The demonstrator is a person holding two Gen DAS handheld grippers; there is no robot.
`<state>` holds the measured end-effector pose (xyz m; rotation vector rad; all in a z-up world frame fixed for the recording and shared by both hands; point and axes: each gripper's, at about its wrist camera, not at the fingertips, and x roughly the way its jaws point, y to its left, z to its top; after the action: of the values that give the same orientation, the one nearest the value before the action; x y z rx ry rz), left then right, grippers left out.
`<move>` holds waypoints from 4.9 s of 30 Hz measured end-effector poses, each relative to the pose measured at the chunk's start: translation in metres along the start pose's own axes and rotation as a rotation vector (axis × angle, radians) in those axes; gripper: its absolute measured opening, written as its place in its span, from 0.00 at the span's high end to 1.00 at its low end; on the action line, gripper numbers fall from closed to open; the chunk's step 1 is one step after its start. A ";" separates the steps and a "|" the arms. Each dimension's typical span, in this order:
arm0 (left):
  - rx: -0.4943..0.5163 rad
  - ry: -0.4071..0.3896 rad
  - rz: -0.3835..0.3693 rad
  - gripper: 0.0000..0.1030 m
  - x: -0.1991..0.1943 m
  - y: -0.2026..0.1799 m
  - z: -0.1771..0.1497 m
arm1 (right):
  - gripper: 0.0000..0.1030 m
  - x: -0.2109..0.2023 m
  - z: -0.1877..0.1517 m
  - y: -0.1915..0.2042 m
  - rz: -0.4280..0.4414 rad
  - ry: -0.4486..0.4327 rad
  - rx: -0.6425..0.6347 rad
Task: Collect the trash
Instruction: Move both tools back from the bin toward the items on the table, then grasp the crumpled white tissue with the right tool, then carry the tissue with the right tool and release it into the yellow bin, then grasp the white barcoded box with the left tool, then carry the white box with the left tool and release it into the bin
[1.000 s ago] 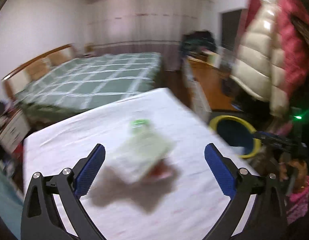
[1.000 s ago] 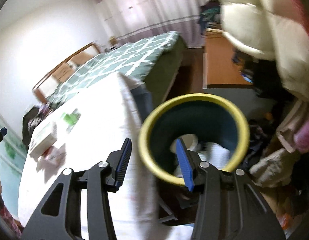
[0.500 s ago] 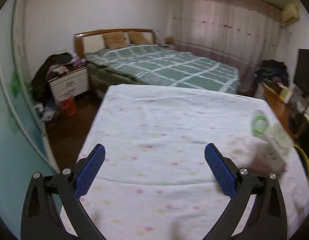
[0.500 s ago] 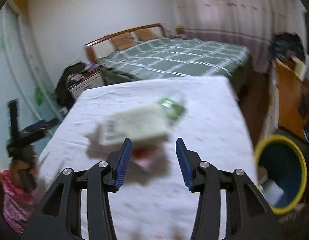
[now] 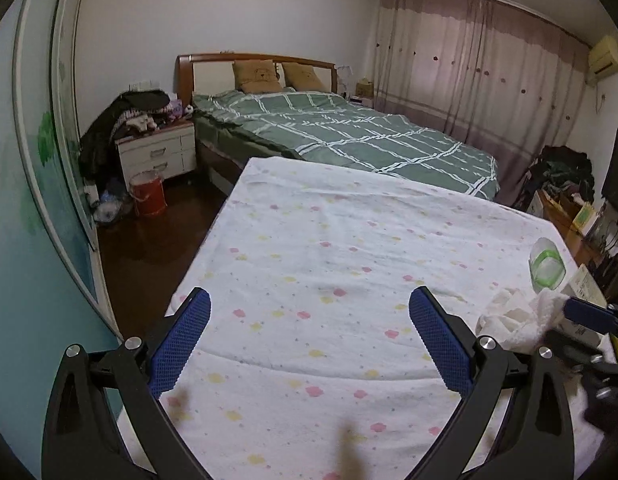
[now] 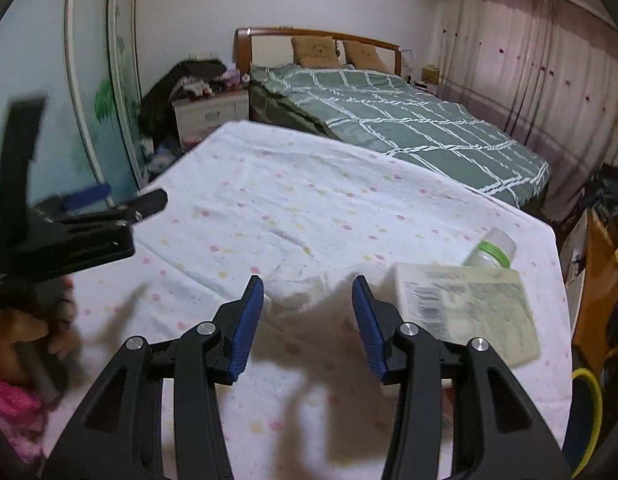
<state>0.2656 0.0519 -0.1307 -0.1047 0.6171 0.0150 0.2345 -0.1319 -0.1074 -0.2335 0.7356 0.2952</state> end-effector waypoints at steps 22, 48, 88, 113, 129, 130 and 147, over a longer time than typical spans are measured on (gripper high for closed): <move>-0.023 0.001 0.010 0.05 -0.004 0.001 0.000 | 0.93 -0.005 -0.003 -0.006 0.094 -0.002 0.034; -0.003 0.019 0.011 0.05 -0.001 -0.003 -0.003 | 0.93 -0.157 0.070 -0.105 0.308 -0.308 0.302; 0.144 -0.059 -0.169 0.05 -0.030 -0.045 -0.005 | 0.66 -0.153 -0.190 -0.357 -0.426 0.042 0.768; 0.964 0.132 -0.600 0.05 -0.059 -0.285 -0.036 | 0.63 -0.147 -0.234 -0.333 -0.324 0.052 0.835; 1.019 0.206 -0.577 0.08 -0.026 -0.306 -0.042 | 0.62 -0.138 -0.249 -0.340 -0.283 0.058 0.865; 1.022 0.210 -0.575 0.12 -0.025 -0.307 -0.042 | 0.62 -0.138 -0.251 -0.341 -0.281 0.059 0.866; 1.013 0.221 -0.587 0.31 -0.035 -0.317 -0.042 | 0.62 -0.140 -0.257 -0.342 -0.260 0.050 0.878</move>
<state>0.2267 -0.2673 -0.1149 0.7045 0.7332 -0.8790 0.0935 -0.5568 -0.1598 0.4967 0.8110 -0.2926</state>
